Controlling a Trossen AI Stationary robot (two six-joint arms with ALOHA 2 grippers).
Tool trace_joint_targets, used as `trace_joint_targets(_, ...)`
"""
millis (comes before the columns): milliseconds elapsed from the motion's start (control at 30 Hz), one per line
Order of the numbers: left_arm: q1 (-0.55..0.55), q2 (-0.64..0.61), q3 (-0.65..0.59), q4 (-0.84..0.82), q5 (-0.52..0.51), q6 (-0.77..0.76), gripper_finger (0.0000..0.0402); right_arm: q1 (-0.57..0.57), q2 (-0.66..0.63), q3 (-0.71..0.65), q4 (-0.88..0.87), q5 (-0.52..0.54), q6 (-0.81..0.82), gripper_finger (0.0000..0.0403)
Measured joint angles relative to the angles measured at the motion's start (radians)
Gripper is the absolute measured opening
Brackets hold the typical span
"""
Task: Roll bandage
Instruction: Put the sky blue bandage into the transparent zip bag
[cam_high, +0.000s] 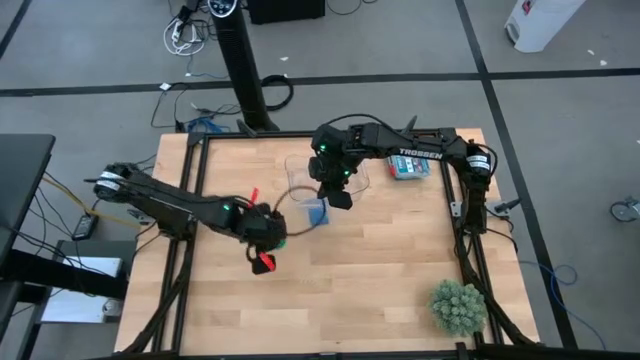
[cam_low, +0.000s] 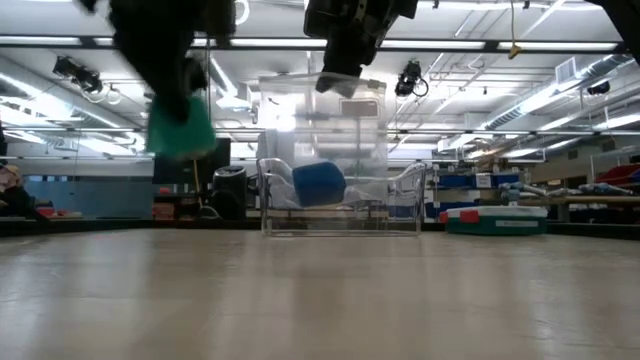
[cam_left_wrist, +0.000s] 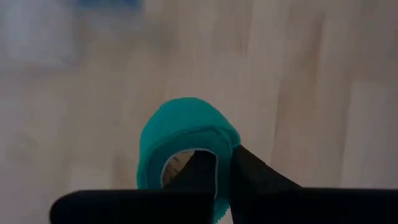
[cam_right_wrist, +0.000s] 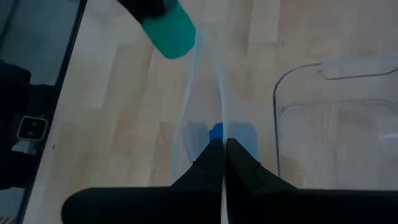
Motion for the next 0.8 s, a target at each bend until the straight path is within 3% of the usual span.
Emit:
trace_joint_targets(167,0.025,-0.090,0.100,0.008,-0.125,0.062,0.0021,-0.002,0.001,0.000,0.020,0.004,-0.029,0.0000)
trace_joint_targets(400,0.075,-0.094,0.233,0.058,-0.331,0.126,0.0021,-0.002,0.003,0.000,0.036,0.004,-0.042,0.0000)
trace_joint_targets(600,0.140,-0.091,0.218,0.270,-0.350,0.143,0.0024,-0.002,0.003,0.000,0.049,0.004,-0.043,0.0000)
trace_joint_targets(800,0.173,-0.060,0.212,0.280,-0.350,0.141,0.0024,-0.002,0.003,0.000,0.069,-0.003,-0.018,0.0000)
